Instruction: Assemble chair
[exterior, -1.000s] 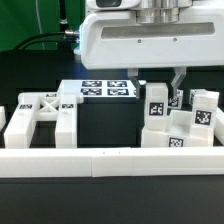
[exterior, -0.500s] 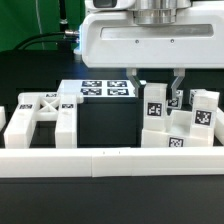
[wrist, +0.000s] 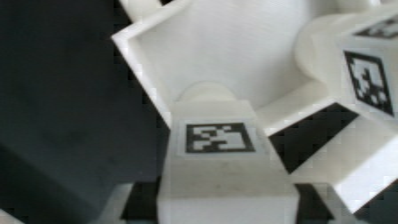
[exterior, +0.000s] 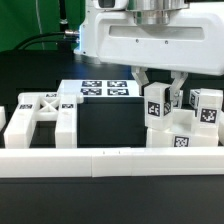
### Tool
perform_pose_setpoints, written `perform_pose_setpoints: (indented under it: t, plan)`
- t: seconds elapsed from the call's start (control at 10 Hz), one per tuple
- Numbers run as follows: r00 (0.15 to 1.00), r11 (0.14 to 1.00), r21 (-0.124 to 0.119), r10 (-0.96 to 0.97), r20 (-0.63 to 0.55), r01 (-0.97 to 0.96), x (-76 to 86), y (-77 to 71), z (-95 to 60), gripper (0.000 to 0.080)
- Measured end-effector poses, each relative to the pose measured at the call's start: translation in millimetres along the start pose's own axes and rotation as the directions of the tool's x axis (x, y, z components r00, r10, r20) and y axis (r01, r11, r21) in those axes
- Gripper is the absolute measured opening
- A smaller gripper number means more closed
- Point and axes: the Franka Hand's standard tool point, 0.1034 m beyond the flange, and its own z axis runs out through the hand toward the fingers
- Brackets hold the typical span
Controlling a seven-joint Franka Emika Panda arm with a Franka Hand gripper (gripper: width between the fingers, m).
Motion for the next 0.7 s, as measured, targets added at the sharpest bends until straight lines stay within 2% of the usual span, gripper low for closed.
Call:
perform_pose_setpoints:
  t: [0.2,0.3,0.5,0.6,0.7]
  plan:
    - [0.988,0.988,0.003,0.153,0.003,-0.153,-1.5,-0.7,0.6,0.0287]
    - [0.946,0.946,0.006,0.323,0.010,-0.323,-4.8,-2.9,1.1,0.0287]
    - [0.837,0.837,0.011,0.546,0.031,-0.547,-5.5,-3.4,1.6,0.0287]
    - [0.726,0.727,-0.002,0.686,0.039,-0.687,-8.8,-5.8,2.1,0.0287]
    - [0.680,0.681,-0.012,0.732,0.041,-0.732,-10.4,-7.1,2.3,0.0287]
